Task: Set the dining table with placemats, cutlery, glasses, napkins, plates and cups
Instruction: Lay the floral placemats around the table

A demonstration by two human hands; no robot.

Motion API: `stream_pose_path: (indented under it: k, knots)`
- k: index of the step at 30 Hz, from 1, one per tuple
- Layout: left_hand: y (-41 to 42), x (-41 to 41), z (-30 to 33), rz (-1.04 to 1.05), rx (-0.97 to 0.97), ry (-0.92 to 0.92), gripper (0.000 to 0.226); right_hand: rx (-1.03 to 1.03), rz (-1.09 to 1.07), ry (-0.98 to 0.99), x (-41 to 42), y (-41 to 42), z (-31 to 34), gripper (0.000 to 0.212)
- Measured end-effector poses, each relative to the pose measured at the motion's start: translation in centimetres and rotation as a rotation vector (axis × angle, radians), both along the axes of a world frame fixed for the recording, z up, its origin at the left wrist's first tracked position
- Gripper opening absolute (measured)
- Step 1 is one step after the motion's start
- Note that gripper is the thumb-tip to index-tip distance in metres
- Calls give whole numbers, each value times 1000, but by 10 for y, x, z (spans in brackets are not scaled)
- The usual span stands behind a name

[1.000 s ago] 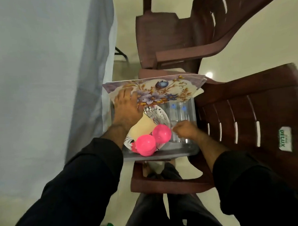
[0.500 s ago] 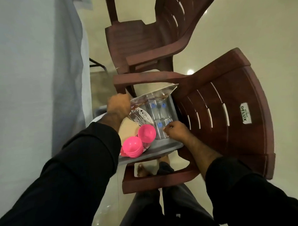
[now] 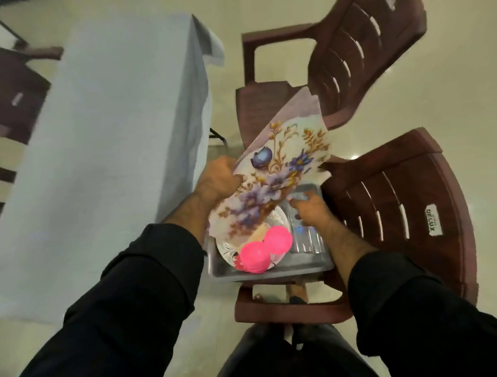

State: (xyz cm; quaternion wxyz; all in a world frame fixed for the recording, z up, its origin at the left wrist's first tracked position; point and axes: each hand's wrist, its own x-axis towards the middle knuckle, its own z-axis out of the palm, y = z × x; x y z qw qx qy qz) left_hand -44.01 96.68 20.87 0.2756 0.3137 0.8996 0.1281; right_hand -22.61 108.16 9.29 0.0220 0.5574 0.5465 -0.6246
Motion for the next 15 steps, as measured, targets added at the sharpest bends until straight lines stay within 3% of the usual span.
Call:
stream_pose_path:
  k: [2, 4, 6, 10, 15]
  knots:
    - [-29, -14, 17, 210, 149, -172, 46, 33, -50, 44, -16, 0, 9, 45]
    - [-61, -22, 32, 373, 266, -309, 43, 17, -126, 95, -30, -5, 28, 52]
    - [-97, -27, 45, 503, 371, -382, 52, -41, -147, 161, -43, -17, 46, 48]
    - [-176, -27, 57, 726, 500, -426, 32, -101, -48, 245, -66, -54, 64, 16]
    - [-289, -14, 54, 925, 637, -437, 31, -60, 148, 274, -101, -128, 81, 20]
